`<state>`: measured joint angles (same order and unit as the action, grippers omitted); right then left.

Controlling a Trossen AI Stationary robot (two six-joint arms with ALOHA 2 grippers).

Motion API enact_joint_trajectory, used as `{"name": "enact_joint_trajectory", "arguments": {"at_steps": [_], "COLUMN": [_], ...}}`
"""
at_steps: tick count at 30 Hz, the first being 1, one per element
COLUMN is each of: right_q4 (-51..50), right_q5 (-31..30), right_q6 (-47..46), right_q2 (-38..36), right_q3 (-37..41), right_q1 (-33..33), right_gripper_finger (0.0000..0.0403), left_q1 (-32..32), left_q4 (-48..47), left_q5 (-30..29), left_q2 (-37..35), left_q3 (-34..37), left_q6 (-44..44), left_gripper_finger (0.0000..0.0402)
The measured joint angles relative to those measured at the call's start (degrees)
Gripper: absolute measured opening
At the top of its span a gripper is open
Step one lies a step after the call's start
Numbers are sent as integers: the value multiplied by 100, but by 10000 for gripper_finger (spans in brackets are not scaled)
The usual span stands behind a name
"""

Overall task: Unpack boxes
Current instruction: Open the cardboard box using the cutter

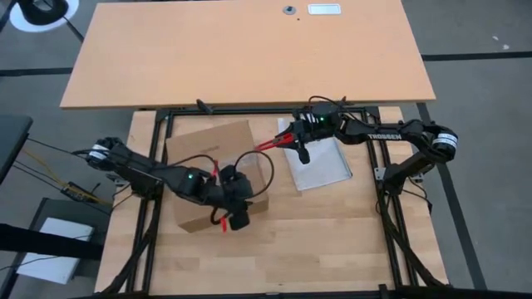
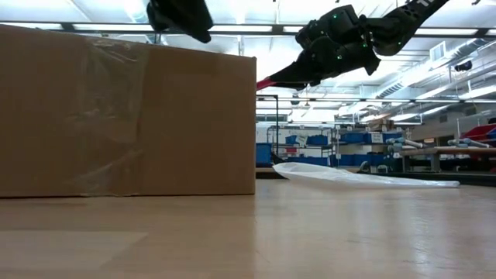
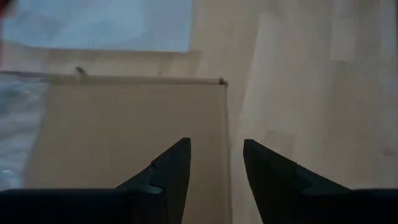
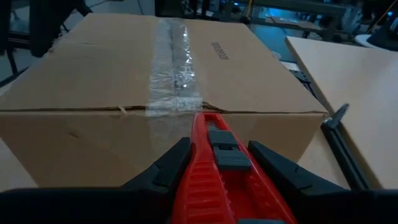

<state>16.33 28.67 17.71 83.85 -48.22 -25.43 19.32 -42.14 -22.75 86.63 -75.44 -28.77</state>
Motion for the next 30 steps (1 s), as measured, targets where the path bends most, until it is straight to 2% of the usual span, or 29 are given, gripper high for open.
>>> {"name": "enact_joint_trajectory", "arguments": {"at_steps": [2, 4, 8, 10, 12, 16, 23, 30], "right_q4": [-4, -24, -38, -39, -41, -52, -209, -936], "right_q5": [-9, -17, -34, -34, -55, -78, -46, -57], "right_q6": [29, 40, 38, 40, 42, 49, 279, 317], "right_q2": [2, 2, 2, 2, 2, 2, -69, -527], "right_q3": [2, 2, 2, 2, 2, 4, 4, 12], "right_q1": [0, 0, -7, -7, -7, -2, -13, -50], "right_gripper_finger": [140, 140, 140, 140, 140, 140, 140, 140], "left_q1": [29, 20, 19, 69, 86, 38, -75, -121], "left_q4": [-227, -79, 322, 450, 424, -207, -386, -452], "left_q5": [-276, -287, 439, 536, 289, -484, -627, -908], "left_q2": [1, 53, 173, 179, 178, 378, 636, 679], "left_q3": [9, 73, 127, 87, 74, 57, 33, 43], "left_q6": [15, 113, 293, 431, 480, 331, 238, -2], "left_gripper_finger": [160, 160, 160, 160, 160, 160, 160, 160]}}
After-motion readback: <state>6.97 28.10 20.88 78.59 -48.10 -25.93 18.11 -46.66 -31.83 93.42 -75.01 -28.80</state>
